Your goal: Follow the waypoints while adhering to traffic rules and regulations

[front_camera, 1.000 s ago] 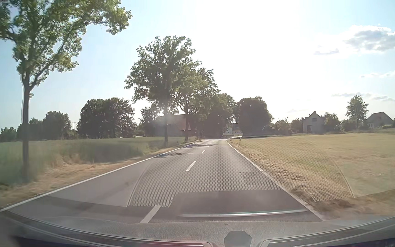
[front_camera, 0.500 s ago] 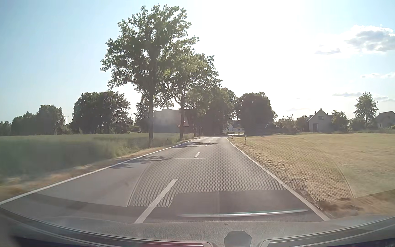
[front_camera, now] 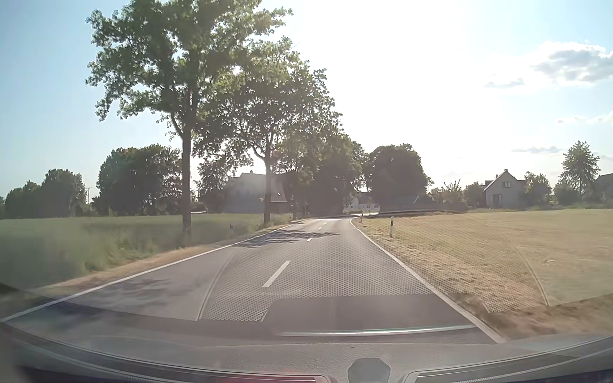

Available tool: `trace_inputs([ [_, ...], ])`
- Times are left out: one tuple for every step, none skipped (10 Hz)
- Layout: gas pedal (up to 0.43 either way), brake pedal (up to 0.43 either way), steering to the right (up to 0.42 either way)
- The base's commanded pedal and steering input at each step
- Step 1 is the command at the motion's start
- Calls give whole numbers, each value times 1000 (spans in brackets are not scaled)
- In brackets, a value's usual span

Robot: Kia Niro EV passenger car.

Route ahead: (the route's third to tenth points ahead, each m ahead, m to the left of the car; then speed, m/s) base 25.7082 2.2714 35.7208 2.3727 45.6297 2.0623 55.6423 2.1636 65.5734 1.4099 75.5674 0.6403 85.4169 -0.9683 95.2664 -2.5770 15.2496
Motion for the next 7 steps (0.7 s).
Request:
trace_inputs([
  [260,6,4],
  [248,6,3],
  [248,6,3],
  [248,6,2],
  [248,6,1],
  [248,6,1],
  [248,6,0],
])
